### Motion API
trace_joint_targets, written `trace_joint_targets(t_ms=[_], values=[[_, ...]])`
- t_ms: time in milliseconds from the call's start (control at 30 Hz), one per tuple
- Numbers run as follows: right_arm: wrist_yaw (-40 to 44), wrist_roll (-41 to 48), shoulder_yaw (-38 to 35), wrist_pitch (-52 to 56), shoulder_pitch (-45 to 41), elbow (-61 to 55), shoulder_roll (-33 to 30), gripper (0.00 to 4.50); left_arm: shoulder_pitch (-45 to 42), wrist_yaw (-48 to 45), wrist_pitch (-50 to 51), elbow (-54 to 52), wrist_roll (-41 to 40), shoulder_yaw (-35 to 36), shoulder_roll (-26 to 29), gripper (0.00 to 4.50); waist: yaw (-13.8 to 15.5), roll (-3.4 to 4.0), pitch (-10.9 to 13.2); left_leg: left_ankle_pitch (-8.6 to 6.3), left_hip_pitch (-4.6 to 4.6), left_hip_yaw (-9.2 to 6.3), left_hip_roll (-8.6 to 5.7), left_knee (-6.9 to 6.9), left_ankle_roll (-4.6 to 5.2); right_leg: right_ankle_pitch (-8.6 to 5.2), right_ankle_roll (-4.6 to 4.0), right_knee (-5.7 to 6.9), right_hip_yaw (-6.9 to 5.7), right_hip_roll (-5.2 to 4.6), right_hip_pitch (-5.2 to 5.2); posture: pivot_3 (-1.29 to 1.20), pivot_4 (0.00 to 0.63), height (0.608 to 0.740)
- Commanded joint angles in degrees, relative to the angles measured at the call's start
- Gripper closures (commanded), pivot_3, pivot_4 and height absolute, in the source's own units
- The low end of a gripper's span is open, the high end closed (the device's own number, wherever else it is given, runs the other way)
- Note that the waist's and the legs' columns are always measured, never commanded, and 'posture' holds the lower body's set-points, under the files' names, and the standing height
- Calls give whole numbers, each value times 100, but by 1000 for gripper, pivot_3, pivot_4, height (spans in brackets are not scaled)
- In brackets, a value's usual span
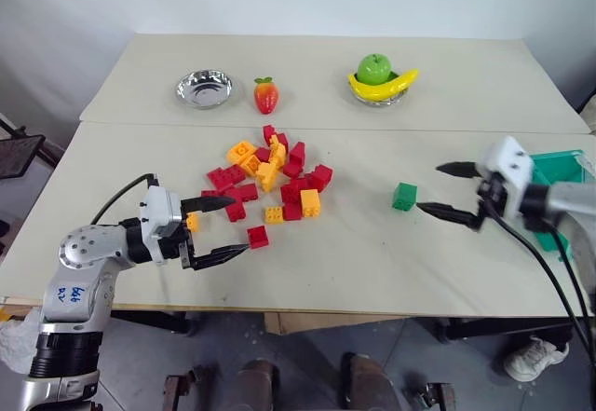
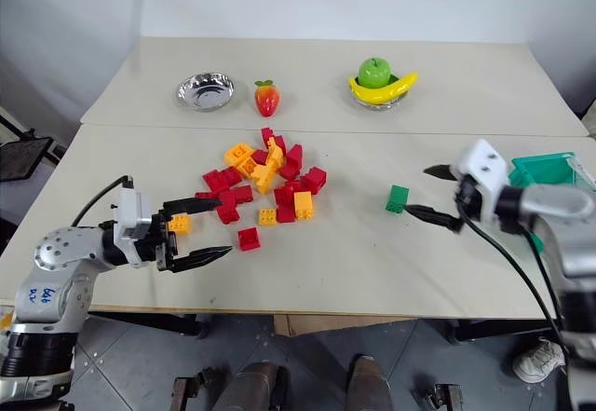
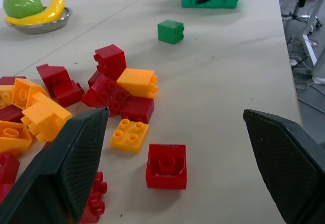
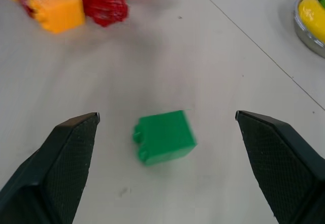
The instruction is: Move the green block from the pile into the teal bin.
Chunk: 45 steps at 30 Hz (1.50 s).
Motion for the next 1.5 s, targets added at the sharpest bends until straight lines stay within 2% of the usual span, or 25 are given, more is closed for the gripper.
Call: trace_joint_targets(t_ms=[33, 133, 300, 400, 567, 600, 767, 967, 1167, 1333, 1467, 1500], values=[[237, -459, 401, -123, -650, 883, 217, 0, -69, 114, 17, -291, -154, -78, -48, 19, -14, 0, 0, 0, -2, 3, 0, -2, 0, 0, 0, -2, -1, 0, -1, 0, 150, 740], [405, -854, 705, -593, -1083, 1669, 429, 0, -127, 112, 60, -314, -191, -124, -40, 19, -52, 0, 0, 0, -3, 15, -2, -2, 0, 0, 0, -3, -1, 0, -2, 0, 150, 740], [794, -1063, 892, -715, -1420, 2419, 701, 0, -220, 110, 104, -265, -258, -124, 14, 19, -133, 1, 0, 0, -6, 18, -1, -3, -1, 0, 0, -4, -11, 0, -1, 0, 150, 740], [900, -1019, 777, -931, -1379, 2558, 787, 571, -350, 105, 122, -216, -275, -160, 0, 0, -149, 1, 0, 0, -6, 18, -1, -4, -1, 0, 0, -3, -10, 0, -1, 0, 150, 740], [856, -864, 462, -1281, -1162, 2480, 848, 2273, -502, 159, 131, -161, -308, -255, -153, 0, -156, 1, 0, 1, -5, 15, 0, -3, -2, 0, 0, -2, -10, 0, -1, 0, 150, 740], [873, -759, 332, -1357, -1050, 2414, 858, 2426, -532, 162, 115, -133, -300, -298, -201, 0, -149, 1, 0, 1, -4, 15, 0, -3, -3, 0, 0, -2, -10, 0, -1, 0, 150, 740], [722, -317, -334, -1690, -405, 1822, 816, 2421, -735, 224, -6, 58, -214, -500, -449, 0, -105, 1, 0, 0, -5, 18, -2, -2, -3, 0, 0, -1, -14, -1, 1, 0, 150, 740], [-993, 474, -2398, -1237, 1076, -85, 715, 2421, -1202, 772, -329, 401, -107, -703, -1310, 0, -19, 1, 0, 1, -6, 16, -4, 1, -3, 0, 0, -1, -17, -3, 5, 0, 150, 740], [-2385, 290, -4075, -761, 2517, -1250, 573, 2421, -1535, 881, -498, 825, 19, -996, -1793, 0, 61, 1, 0, 1, -4, 30, -4, 0, -3, 0, 0, -2, -14, -2, 6, 0, 150, 740], [-2999, 161, -4585, -276, 3013, -1222, 374, 2421, -1805, 653, -600, 1212, 63, -1140, -1838, 0, 25, 2, -1, 1, 5, 48, -3, 0, -1, 1, 2, -1, -1, -2, 7, 0, 150, 740], [-3042, 189, -4620, -79, 3141, -995, 256, 2421, -1975, 469, -649, 1482, 96, -1174, -1812, 0, 0, 5, -3, 2, 10, 57, -1, -4, 0, 1, 2, 0, 4, -1, 5, 0, 150, 740], [-3038, 178, -4586, -71, 3163, -975, 247, 2071, -1996, 423, -680, 1528, 111, -1177, -1798, 0, 6, 5, -3, 2, 10, 57, -1, -4, 1, 1, 2, 0, 4, -1, 5, 0, 150, 740]])
